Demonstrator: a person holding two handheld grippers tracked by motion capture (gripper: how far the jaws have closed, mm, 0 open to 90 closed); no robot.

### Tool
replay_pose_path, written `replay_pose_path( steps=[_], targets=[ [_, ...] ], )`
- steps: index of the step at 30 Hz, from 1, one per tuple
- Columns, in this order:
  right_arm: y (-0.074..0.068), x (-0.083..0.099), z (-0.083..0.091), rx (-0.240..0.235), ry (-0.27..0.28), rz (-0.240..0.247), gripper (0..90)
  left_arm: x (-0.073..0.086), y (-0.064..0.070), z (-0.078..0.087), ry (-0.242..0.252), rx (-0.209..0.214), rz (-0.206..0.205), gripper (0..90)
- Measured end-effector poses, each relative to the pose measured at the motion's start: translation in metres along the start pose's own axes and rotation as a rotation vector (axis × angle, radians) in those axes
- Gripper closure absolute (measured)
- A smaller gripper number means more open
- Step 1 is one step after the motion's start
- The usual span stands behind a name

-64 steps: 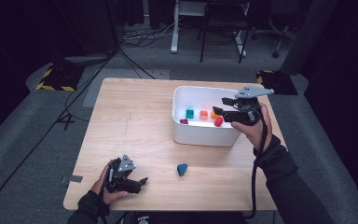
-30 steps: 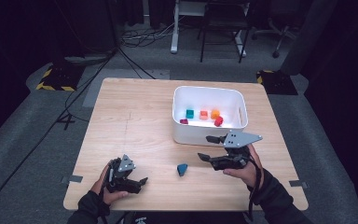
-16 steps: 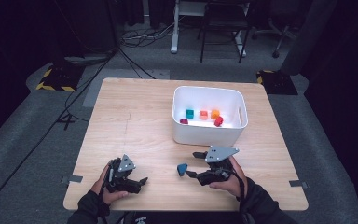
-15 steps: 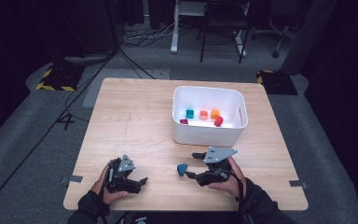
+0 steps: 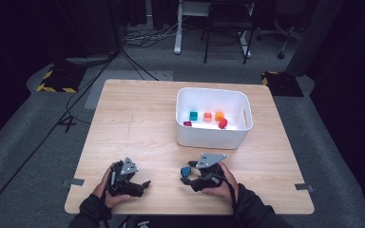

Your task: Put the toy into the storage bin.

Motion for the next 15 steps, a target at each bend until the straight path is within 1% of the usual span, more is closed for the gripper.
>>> replay_pose_path(
  steps=[2, 4, 7, 8, 9, 11, 15],
  targets=[
    [0.001, 0.002, -0.004, 0.012, -0.016, 0.013, 29.2, 0.0, 0.0, 0.0, 0.001, -0.001, -0.002, 10.8],
    [-0.001, 0.003, -0.007, 0.015, -0.022, 0.007, 29.2, 0.0, 0.0, 0.0, 0.002, -0.001, -0.002, 10.8],
    [0.0, 0.004, -0.01, 0.031, -0.034, 0.027, 30.0, 0.0, 0.0, 0.0, 0.001, -0.001, -0.002, 10.8],
    [0.0, 0.005, -0.011, 0.037, -0.042, 0.02, 30.2, 0.0, 0.0, 0.0, 0.002, -0.001, -0.001, 10.8],
    [0.001, 0.005, -0.012, 0.041, -0.043, 0.025, 30.5, 0.0, 0.0, 0.0, 0.0, -0.002, -0.001, 10.8],
    [0.0, 0.006, -0.012, 0.04, -0.046, 0.017, 31.1, 0.0, 0.0, 0.0, 0.0, -0.001, -0.001, 10.8],
    [0.0, 0.007, -0.012, 0.043, -0.06, 0.019, 32.5, 0.0, 0.0, 0.0, 0.0, -0.001, 0.0, 10.8]
  ],
)
Point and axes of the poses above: each handheld gripper's, and its own axes: z roughly backward along the jaws, x roughly out of its underside, y roughly to its right, the point moved 10 cm from there along -z, roughly forward along the jaws, and after that the axes turned 7 degrees about -z, right-handed, at the moved point
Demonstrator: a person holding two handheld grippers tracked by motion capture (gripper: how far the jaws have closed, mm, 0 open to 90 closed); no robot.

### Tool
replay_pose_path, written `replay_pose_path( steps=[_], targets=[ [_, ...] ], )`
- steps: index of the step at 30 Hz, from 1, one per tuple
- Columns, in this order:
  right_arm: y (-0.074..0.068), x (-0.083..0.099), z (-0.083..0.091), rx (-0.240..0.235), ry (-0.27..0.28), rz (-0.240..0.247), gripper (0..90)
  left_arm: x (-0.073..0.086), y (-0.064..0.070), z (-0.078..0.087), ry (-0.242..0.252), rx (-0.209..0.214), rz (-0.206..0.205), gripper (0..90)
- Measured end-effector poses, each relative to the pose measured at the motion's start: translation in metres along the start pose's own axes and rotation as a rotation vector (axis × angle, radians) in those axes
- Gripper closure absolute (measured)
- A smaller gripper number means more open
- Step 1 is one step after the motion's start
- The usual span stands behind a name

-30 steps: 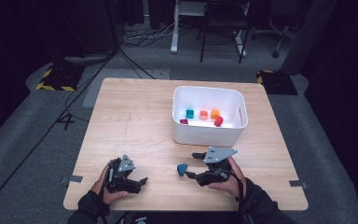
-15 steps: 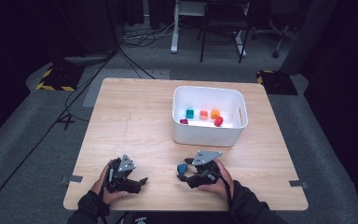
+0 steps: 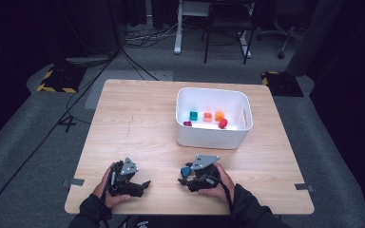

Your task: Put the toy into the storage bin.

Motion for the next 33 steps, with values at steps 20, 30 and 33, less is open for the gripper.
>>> replay_pose_path(
  steps=[20, 30, 33],
  targets=[
    [0.004, 0.001, 0.004, 0.037, 0.016, -0.003, 48.1, 0.0, 0.0, 0.0, 0.001, -0.001, -0.001, 10.8],
    [0.005, 0.003, 0.009, 0.037, 0.032, 0.012, 48.2, 0.0, 0.0, 0.0, 0.002, 0.0, -0.001, 10.8],
    [0.008, 0.005, 0.015, 0.028, 0.029, 0.005, 48.2, 0.0, 0.0, 0.0, 0.002, 0.0, -0.001, 10.8]
  ],
)
Point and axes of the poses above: each handheld gripper's, and its own axes: z roughly backward along the jaws, x roughly out of its underside, y roughly to its right, the point moved 10 cm from there along -z, roughly forward along the jaws, and after that the axes turned 7 degrees about -z, right-handed, at the moved point
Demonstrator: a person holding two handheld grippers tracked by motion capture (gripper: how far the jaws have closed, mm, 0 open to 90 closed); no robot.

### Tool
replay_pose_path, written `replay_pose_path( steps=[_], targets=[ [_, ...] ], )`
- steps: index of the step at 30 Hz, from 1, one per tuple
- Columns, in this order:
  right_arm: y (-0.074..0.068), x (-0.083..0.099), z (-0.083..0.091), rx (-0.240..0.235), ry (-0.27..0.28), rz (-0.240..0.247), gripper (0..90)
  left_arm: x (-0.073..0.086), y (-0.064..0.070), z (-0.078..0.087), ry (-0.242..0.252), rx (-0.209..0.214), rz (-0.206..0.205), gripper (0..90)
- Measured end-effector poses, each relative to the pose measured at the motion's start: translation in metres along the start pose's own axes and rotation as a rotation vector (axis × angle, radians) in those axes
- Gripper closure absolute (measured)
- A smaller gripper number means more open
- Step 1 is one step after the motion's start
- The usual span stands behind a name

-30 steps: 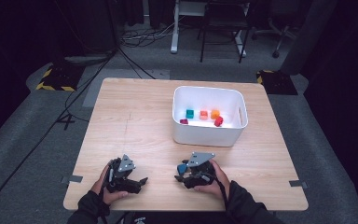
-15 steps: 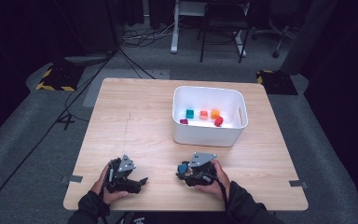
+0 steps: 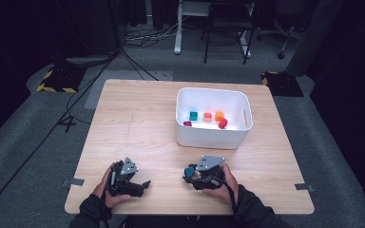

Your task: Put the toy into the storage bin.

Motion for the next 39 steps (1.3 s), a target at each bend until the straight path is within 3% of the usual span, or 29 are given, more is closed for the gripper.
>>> replay_pose_path(
  steps=[2, 5, 16, 26, 38, 39],
  targets=[
    [0.0, 0.0, 0.006, -0.021, 0.008, -0.008, 48.2, 0.0, 0.0, 0.0, -0.001, -0.001, 0.0, 10.8],
    [0.004, -0.003, 0.02, -0.016, 0.022, 0.007, 48.2, 0.001, 0.0, 0.0, -0.002, -0.002, -0.002, 10.8],
    [0.022, -0.003, 0.065, 0.016, 0.06, -0.035, 48.1, 0.0, -0.003, 0.001, -0.001, -0.014, -0.017, 10.6],
    [0.037, 0.001, 0.089, 0.059, 0.072, -0.036, 48.2, 0.0, -0.003, 0.001, -0.001, -0.013, -0.017, 10.5],
    [0.041, -0.003, 0.11, 0.073, 0.083, -0.048, 48.2, 0.0, -0.003, 0.0, -0.001, -0.012, -0.018, 10.5],
    [0.042, -0.004, 0.112, 0.078, 0.081, -0.033, 48.2, 0.0, -0.003, 0.0, 0.001, -0.015, -0.018, 10.5]
  ],
)
Point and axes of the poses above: each handheld gripper's, and its own axes: z roughly backward along the jaws, x roughly out of its underside, y roughly to its right, the point moved 10 cm from there along -z, roughly forward along the jaws, and after that the axes turned 7 degrees about -z, right-handed, at the moved point
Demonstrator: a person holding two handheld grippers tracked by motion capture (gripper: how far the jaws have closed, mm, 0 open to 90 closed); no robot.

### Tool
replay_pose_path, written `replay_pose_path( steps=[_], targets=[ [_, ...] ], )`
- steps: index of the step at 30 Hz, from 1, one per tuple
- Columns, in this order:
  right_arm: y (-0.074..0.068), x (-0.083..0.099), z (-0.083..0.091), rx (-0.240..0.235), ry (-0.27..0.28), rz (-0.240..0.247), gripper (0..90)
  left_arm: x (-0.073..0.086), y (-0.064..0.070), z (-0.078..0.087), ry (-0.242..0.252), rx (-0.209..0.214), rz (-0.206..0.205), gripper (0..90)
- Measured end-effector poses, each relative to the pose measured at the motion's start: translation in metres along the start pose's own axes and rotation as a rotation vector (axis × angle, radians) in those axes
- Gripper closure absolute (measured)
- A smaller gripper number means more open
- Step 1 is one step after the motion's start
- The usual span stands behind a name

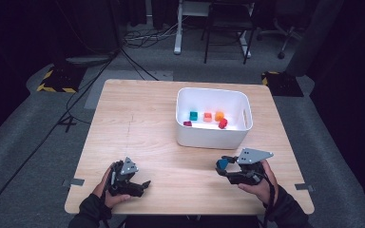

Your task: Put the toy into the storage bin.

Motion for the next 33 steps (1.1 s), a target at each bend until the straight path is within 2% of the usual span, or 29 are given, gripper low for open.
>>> replay_pose_path(
  steps=[6, 12, 18, 20, 23, 25, 27, 33],
  targets=[
    [0.007, -0.011, 0.015, 0.04, 0.034, -0.023, 48.2, 0.0, 0.0, 0.0, -0.001, 0.001, -0.001, 10.5],
    [0.013, -0.022, 0.031, 0.057, 0.055, -0.025, 48.3, 0.0, 0.0, 0.0, -0.001, 0.003, -0.003, 10.5],
    [0.018, -0.036, 0.042, 0.078, 0.07, -0.029, 48.3, 0.0, 0.001, -0.001, -0.001, 0.007, 0.004, 10.4],
    [0.02, -0.042, 0.045, 0.09, 0.075, -0.015, 48.3, 0.0, 0.001, -0.001, -0.001, 0.008, 0.004, 10.4],
    [0.025, -0.051, 0.051, 0.113, 0.1, -0.025, 48.3, 0.0, 0.001, -0.001, -0.001, 0.008, 0.004, 10.4],
    [0.027, -0.058, 0.055, 0.111, 0.114, -0.033, 48.3, 0.0, 0.001, -0.001, -0.001, 0.008, 0.004, 10.4],
    [0.029, -0.063, 0.058, 0.126, 0.116, -0.02, 48.3, 0.0, 0.001, 0.0, -0.002, 0.008, 0.004, 10.4],
    [0.034, -0.074, 0.063, 0.14, 0.124, -0.025, 48.3, 0.0, 0.0, 0.0, -0.001, -0.002, 0.004, 10.3]
  ],
)
Point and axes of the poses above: each handheld gripper's, and its own axes: z roughly backward along the jaws, x roughly out of its underside, y roughly to its right, the point moved 10 cm from there along -z, roughly forward along the jaws, and after that the axes turned 7 degrees about -z, right-handed, at the moved point
